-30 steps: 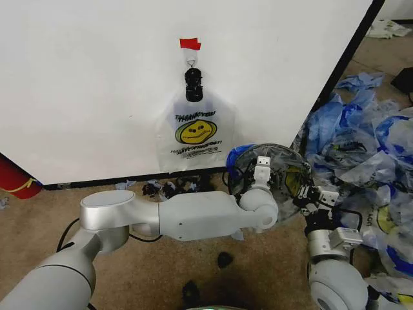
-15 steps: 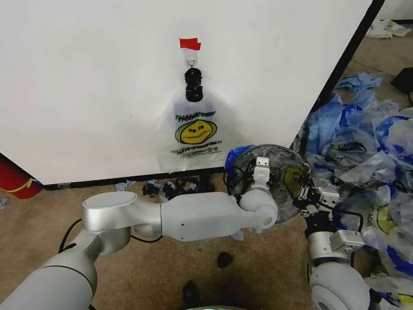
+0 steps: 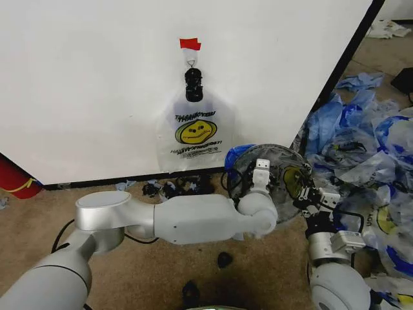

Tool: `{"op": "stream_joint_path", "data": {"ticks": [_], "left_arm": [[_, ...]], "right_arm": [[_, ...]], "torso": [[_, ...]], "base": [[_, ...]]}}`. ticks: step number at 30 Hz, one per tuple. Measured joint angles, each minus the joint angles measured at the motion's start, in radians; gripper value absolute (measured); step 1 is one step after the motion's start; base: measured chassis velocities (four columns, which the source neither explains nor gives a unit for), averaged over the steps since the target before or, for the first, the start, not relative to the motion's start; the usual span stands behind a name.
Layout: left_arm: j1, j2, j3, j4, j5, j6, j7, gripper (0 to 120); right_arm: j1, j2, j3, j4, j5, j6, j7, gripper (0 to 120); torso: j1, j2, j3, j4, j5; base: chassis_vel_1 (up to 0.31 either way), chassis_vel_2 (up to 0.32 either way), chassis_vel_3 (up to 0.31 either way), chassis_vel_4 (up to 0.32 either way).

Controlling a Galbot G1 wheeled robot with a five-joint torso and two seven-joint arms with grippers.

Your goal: Pick up the garbage bag from the wall and place it over the trash bin.

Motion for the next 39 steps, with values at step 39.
{"op": "stream_joint_path", "data": {"ticks": [39], "left_arm": [[0.013,0.116,-0.028,-0.150,0.005,-0.033,0.025,0]], "right_arm": [[0.045,-0.012,0.016,-0.080,0.067,0.005,0.031,0]], "torso": [[0.000,0.000,0.000,-0.0003,0.0000]], "base": [[0.000,0.000,0.000,0.000]]}}
